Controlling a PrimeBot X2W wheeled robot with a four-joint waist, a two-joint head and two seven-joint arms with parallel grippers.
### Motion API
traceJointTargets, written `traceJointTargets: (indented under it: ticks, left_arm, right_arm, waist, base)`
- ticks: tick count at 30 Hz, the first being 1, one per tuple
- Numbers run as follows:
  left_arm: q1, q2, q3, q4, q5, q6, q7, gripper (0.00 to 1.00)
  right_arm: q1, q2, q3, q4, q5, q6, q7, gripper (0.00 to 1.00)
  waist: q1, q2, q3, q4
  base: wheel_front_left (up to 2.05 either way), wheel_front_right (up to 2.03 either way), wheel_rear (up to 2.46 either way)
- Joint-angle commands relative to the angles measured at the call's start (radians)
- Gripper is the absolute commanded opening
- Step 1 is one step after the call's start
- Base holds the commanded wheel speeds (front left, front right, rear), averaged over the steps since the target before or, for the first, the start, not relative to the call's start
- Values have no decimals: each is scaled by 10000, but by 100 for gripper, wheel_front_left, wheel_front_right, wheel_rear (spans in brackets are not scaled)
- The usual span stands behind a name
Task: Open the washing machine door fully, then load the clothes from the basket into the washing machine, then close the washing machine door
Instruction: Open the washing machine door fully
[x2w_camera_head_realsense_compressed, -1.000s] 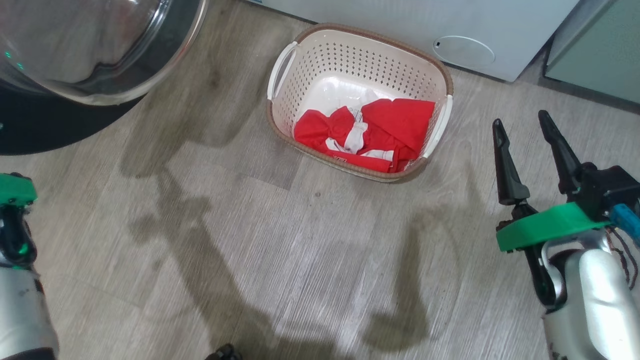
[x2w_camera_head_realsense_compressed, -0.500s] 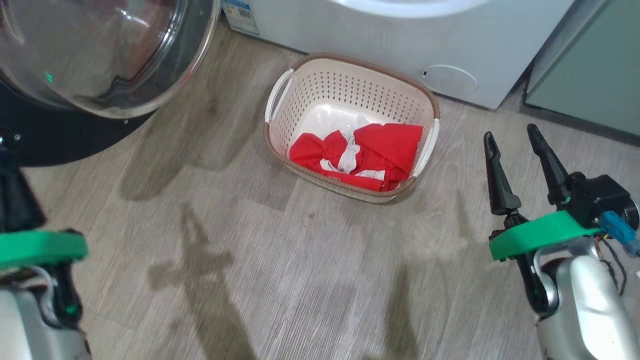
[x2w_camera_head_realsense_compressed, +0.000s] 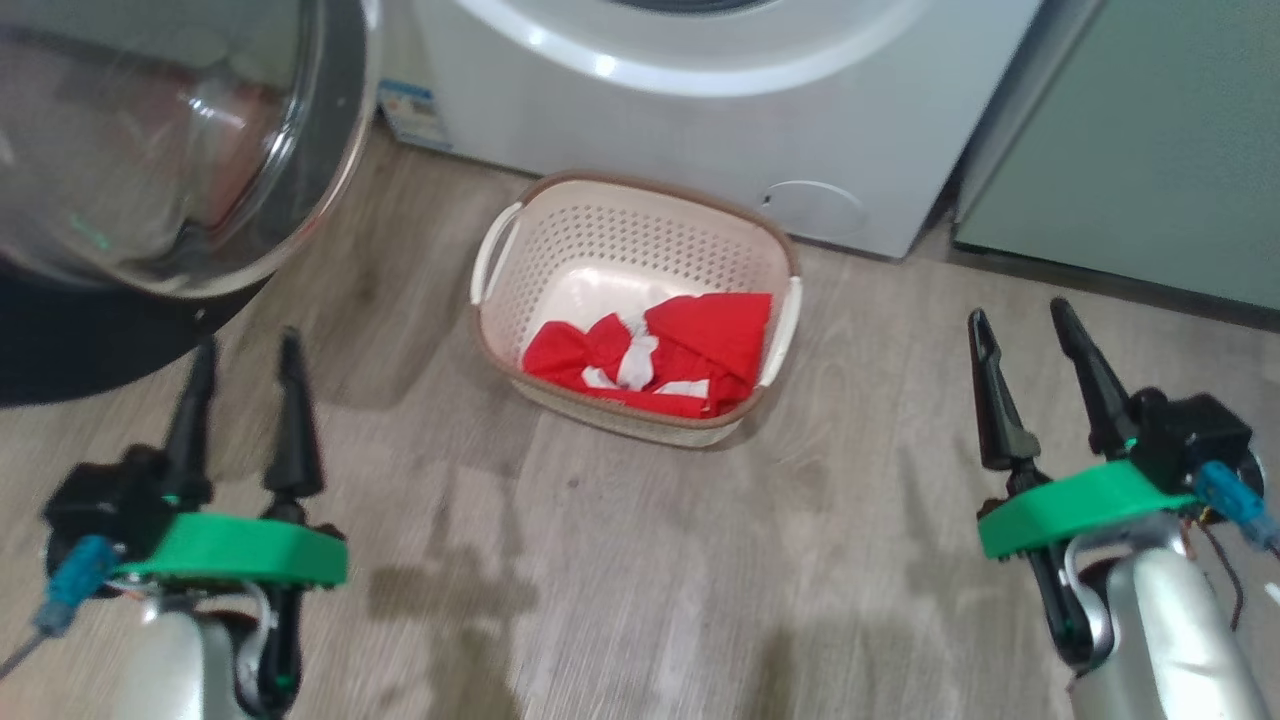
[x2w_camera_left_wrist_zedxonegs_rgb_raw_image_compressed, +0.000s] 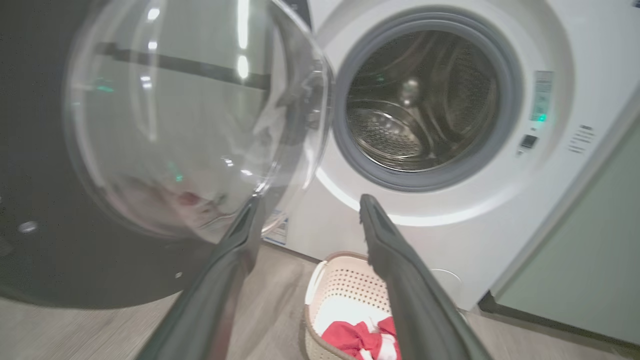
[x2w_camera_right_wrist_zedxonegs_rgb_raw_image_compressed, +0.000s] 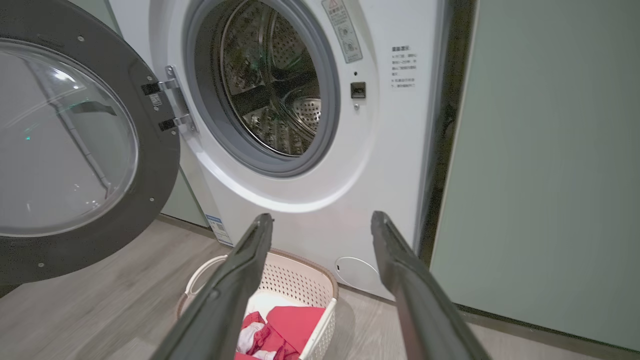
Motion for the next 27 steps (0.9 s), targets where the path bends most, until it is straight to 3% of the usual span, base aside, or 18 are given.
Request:
traceJointTargets:
  ticks: [1, 12, 27]
  left_arm:
    - [-44, 170, 123, -452, 129, 42, 55, 100]
    - [524, 371, -1038, -868, 595, -32, 352, 100]
    - [1189, 549, -1158, -1101, 814, 296, 476, 100]
  right_arm:
    - [58, 26, 255, -226, 68, 0, -140, 100]
    - [572, 26, 280, -14, 258, 0, -240, 100]
    - [1162, 26, 82, -379, 269, 0, -189, 100]
  waist:
    - [0, -1, -271, -338]
    - [0, -1, -988, -1668]
    - [0, -1, -1407, -2491]
  base:
    - [0, 0, 0]
    - [0, 0, 0]
    - [0, 0, 0]
